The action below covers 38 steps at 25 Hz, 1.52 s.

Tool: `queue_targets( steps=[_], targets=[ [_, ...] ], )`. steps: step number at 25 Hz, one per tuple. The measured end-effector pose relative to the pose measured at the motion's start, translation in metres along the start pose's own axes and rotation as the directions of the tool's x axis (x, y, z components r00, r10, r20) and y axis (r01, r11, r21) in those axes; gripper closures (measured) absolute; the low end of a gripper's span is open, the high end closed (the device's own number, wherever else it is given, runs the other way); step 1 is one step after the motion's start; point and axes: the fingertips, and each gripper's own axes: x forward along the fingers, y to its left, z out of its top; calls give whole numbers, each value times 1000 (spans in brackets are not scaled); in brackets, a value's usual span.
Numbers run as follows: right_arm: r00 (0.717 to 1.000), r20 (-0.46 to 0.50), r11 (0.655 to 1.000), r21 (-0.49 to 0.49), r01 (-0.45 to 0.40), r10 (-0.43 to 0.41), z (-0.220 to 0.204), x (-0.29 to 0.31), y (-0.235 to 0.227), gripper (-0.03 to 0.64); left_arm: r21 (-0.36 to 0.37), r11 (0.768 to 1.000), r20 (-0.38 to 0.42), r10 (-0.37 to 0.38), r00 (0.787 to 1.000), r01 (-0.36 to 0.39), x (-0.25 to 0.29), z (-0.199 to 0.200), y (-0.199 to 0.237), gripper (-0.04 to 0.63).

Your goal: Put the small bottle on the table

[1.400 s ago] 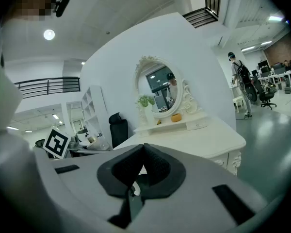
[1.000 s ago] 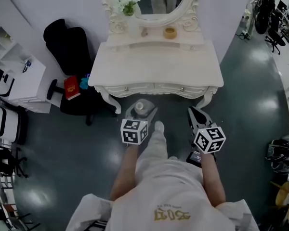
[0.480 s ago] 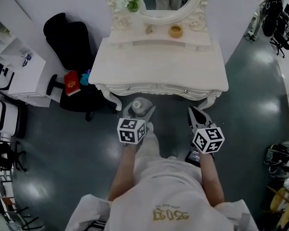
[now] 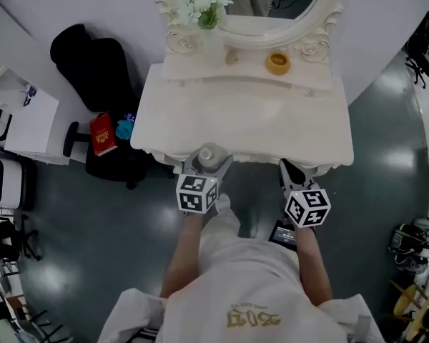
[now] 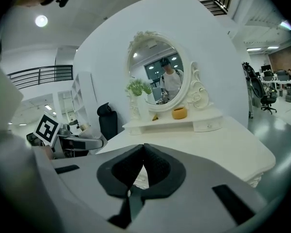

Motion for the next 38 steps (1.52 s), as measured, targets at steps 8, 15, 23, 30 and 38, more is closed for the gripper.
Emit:
queue_targets(
  steps=[8,15,23,30,38],
  targets=[
    [999,-30,1000,8,25,-25,24,99,4,603,22,999,-44,-29,999,30,49,30,77,250],
    [998,-26,998,16,54,-54,33,147,9,603,33,996,-56,-78,995,80,73,43,115,250],
    [993,2,993,27,114,-114,45,151,0,604,42,992,-70,-113,991,116,91,50,126,250],
    [988,4,986,66,156,-156,39,140,-19,604,60,987,-87,-144,986,149,104,49,113,250],
    [987,3,985,71,157,-158,40,142,-31,603,69,986,-91,-147,985,154,118,54,108,250]
  ],
)
